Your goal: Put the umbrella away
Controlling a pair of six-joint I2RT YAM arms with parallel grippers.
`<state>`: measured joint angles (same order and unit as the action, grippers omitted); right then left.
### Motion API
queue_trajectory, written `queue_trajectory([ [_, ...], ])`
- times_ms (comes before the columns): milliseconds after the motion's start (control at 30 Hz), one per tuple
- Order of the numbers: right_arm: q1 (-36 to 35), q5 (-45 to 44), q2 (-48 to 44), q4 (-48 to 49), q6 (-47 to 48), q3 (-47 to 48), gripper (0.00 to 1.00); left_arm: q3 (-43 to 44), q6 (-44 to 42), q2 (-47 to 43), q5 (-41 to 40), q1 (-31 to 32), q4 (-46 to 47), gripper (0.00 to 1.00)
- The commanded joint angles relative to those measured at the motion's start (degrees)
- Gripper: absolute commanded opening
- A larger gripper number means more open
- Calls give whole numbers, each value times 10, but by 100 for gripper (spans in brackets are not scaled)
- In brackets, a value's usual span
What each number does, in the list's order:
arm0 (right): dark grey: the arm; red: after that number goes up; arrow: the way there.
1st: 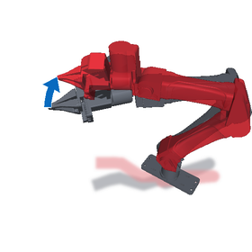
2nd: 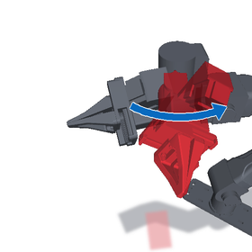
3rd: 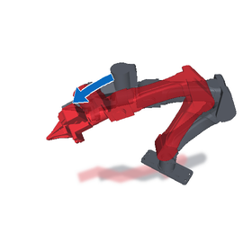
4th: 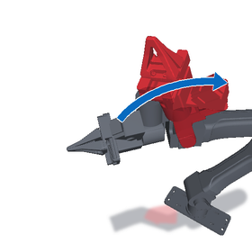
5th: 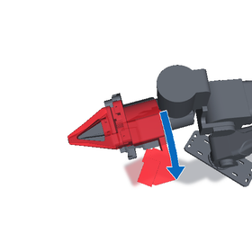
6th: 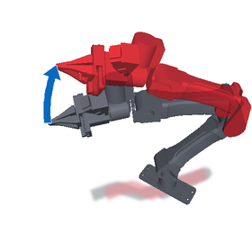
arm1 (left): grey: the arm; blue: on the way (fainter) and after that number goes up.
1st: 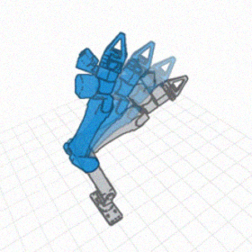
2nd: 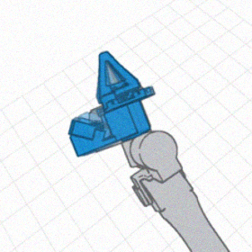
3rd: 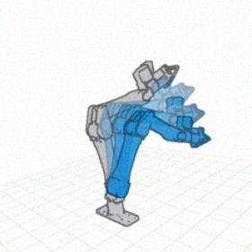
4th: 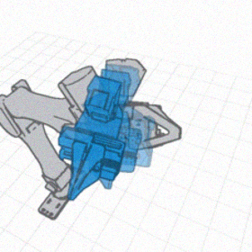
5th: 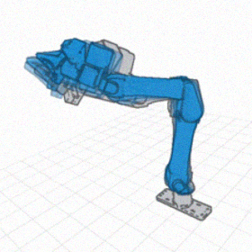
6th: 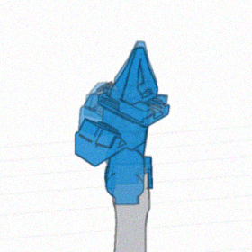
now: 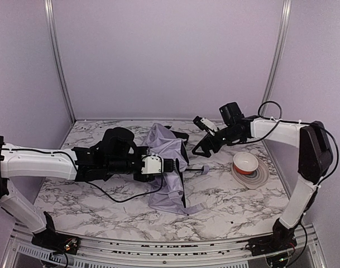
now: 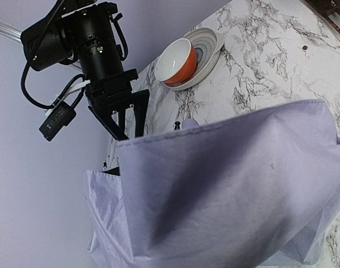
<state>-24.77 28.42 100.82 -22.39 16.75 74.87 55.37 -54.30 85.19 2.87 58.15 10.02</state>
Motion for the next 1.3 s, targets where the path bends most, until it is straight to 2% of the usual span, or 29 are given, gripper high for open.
queue_trajectory([
  [0, -10, 31, 32, -87, 76, 22, 90, -4, 19, -18, 40, -11, 9, 0],
  [167, 5, 38, -86, 36, -78, -78, 88, 25, 25, 35, 62, -18, 15, 0],
  [333, -10, 73, -216, 122, -185, -201, 82, 103, 36, 137, 111, -43, 15, 0],
  [467, -29, 224, -222, 229, -249, -275, 83, 155, 65, 207, 108, -69, 16, 0],
  [567, -67, 218, -199, 233, -230, -280, 86, 152, 73, 223, 131, -81, 16, 0],
  [667, -75, 201, -163, 219, -217, -263, 85, 145, 83, 218, 152, -82, 16, 6],
  [733, -76, 206, -141, 226, -214, -256, 82, 142, 88, 210, 159, -81, 16, 13],
  [800, -78, 225, -120, 232, -211, -246, 75, 140, 91, 202, 163, -81, 16, 20],
  [833, -79, 236, -112, 233, -209, -241, 70, 139, 92, 199, 162, -81, 17, 29],
  [867, -79, 242, -108, 234, -209, -238, 64, 137, 95, 195, 158, -81, 17, 42],
  [900, -79, 247, -107, 236, -211, -237, 58, 136, 103, 189, 148, -81, 19, 61],
  [1000, -79, 267, -117, 247, -224, -240, 48, 113, 158, 146, 96, -84, 46, 95],
  [1033, -80, 271, -121, 252, -230, -242, 43, 95, 169, 124, 91, -85, 56, 99],
  [1200, -90, 290, -132, 266, -260, -249, 16, -5, 234, -31, 71, -82, 71, 99],
  [1267, -92, 290, -136, 267, -273, -242, 13, -47, 267, -75, 69, -63, 72, 98],
])
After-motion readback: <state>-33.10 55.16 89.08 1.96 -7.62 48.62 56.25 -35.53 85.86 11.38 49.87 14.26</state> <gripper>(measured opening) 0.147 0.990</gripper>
